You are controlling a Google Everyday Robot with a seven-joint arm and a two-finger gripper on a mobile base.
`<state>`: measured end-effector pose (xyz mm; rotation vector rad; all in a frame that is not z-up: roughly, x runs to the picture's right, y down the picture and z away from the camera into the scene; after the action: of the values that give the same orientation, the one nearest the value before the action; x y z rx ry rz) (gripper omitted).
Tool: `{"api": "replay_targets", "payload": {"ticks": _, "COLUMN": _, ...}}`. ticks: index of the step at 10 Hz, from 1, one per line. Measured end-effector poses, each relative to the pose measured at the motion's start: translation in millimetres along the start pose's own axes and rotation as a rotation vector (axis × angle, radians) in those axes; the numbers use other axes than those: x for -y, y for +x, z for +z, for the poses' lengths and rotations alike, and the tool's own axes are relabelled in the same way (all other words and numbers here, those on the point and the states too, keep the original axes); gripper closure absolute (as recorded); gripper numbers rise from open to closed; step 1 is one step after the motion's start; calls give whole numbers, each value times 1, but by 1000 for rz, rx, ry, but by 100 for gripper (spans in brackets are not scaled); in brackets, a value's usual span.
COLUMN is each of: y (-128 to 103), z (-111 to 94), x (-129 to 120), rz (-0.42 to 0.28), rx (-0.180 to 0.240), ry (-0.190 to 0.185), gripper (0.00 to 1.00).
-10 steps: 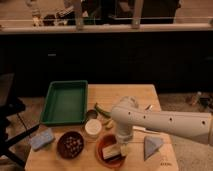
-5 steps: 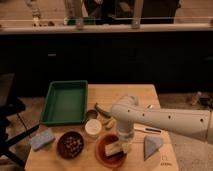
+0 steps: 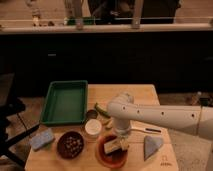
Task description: Wipe red bowl with eraser
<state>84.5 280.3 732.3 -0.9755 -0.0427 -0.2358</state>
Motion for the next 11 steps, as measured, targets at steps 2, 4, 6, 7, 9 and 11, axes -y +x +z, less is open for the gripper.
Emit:
{"api": "replay_targets", "payload": {"ticks": 2, "y": -14, "z": 0, "x": 1, "rz": -33, "rx": 7, "ry": -6, "gripper": 96}}
{"api": "replay_targets", "payload": {"ticks": 4, "y": -21, "z": -7, "x": -6, "rz": -56, "rx": 9, "ry": 0, "gripper": 96}}
{"api": "replay_targets", "payload": {"ticks": 6, "y": -26, "z": -18, "x": -14, "rz": -72, "rx": 3, "ry": 11, "gripper": 96}}
{"api": "replay_targets", "payload": {"ticks": 7, "y": -27, "z": -22, "x": -20, "rz": -73, "rx": -3, "ry": 13, "gripper": 96}}
{"api": "replay_targets", "payload": {"ticks": 9, "y": -21, "z": -22, "x": -28, "rz": -60, "rx": -12, "ry": 1, "gripper": 96}}
{"api": "replay_targets", "payload": {"ticks": 11, "y": -7, "z": -18, "x": -35, "rz": -33, "rx": -25, "ry": -26, "gripper": 96}}
